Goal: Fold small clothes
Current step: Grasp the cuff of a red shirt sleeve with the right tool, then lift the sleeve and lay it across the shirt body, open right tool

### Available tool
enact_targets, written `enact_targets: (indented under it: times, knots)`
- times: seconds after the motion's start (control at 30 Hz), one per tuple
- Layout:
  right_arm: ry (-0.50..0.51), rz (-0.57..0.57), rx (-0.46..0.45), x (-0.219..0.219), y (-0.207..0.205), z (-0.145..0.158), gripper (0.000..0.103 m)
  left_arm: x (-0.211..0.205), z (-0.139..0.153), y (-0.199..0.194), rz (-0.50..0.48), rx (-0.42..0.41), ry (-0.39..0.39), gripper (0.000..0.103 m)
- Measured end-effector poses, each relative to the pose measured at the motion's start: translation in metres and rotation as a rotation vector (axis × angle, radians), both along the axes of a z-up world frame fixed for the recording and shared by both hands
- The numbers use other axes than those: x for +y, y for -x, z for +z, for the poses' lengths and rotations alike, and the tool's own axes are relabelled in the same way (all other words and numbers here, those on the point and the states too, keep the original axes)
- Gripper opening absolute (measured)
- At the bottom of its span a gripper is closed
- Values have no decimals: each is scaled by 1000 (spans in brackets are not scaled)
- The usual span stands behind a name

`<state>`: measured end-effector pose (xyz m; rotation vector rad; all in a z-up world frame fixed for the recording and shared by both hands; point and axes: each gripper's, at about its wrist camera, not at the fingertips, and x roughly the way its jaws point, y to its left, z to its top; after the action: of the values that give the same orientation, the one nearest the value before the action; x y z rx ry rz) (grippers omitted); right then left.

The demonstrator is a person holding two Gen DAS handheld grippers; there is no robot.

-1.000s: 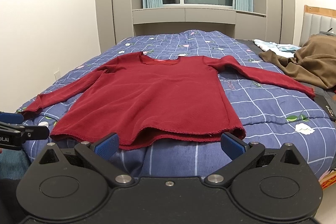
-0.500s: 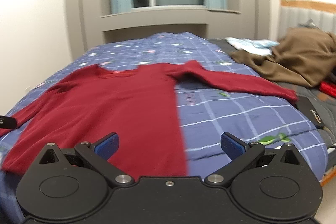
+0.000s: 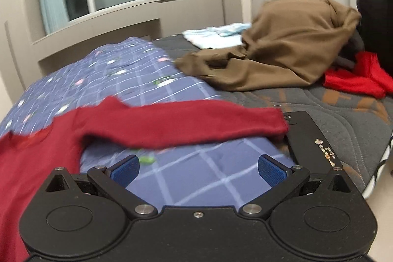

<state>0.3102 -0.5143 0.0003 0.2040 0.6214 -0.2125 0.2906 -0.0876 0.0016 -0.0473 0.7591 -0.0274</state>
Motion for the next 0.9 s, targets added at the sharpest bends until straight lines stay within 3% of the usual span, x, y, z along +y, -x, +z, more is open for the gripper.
enact_targets:
  times: [0.13,0.3,0.6,0.67,0.77,0.9]
  knots:
    - [-68,-71,13,-34,-30,-10,102,-22,-14,-31,-31,5,-15,103]
    - [-133,-239,69,-65,-57,-31,88,-36,-32,-58,-43,32,-38,103]
    - [-404,-510,76,-115,-78,-66,52,-38,-55,-72,-45,86,-61,103]
    - [-460,-551,58,-120,-78,-71,37,-35,-56,-73,-37,97,-57,103]
    - [-480,-576,26,-120,-83,-71,12,-27,-50,-73,-28,91,-30,103]
    - [-426,-575,-13,-112,-91,-55,7,-9,-31,-73,10,70,-8,103]
